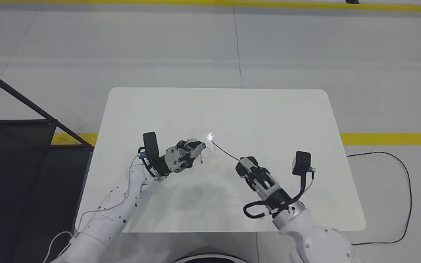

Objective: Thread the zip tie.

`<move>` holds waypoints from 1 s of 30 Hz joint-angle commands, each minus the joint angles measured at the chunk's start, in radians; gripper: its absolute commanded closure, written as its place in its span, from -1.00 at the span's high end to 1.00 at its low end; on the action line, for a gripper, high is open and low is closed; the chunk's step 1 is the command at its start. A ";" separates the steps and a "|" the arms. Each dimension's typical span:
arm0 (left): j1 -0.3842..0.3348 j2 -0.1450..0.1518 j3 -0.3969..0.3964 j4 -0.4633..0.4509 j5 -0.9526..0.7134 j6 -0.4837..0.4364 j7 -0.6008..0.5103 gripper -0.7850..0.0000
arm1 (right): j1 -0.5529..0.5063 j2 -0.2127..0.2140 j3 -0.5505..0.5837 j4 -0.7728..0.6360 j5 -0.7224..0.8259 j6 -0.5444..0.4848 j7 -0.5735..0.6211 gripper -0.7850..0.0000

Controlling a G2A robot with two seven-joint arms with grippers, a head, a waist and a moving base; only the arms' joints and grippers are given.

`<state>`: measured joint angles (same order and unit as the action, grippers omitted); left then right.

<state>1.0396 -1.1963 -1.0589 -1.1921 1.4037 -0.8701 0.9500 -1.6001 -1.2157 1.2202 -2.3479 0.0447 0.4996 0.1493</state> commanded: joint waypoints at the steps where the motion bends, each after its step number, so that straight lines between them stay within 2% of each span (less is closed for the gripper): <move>1: 0.000 0.000 0.000 0.000 0.000 0.000 0.000 -1.00 | -0.001 -0.001 0.000 0.005 0.000 -0.001 -0.008 -1.00; 7: 0.000 0.000 0.000 0.000 0.000 0.000 0.000 -1.00 | 0.047 -0.020 -0.084 0.021 -0.010 0.070 -0.126 -1.00; 17: 0.000 0.000 0.000 0.000 0.000 0.000 0.000 -1.00 | 0.102 -0.047 -0.152 0.029 0.008 0.186 -0.243 -1.00; 23: 0.047 -0.007 -0.021 -0.062 -0.051 0.185 -0.035 -1.00 | 0.122 -0.058 -0.173 0.040 0.007 0.199 -0.259 -1.00; 30: 0.069 -0.016 -0.029 -0.086 -0.048 0.332 -0.044 -1.00 | 0.139 -0.064 -0.184 0.050 -0.016 0.217 -0.249 -1.00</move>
<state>1.1072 -1.2107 -1.0878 -1.2769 1.3454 -0.5667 0.9103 -1.4645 -1.2792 1.0379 -2.2998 0.0337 0.7137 -0.1028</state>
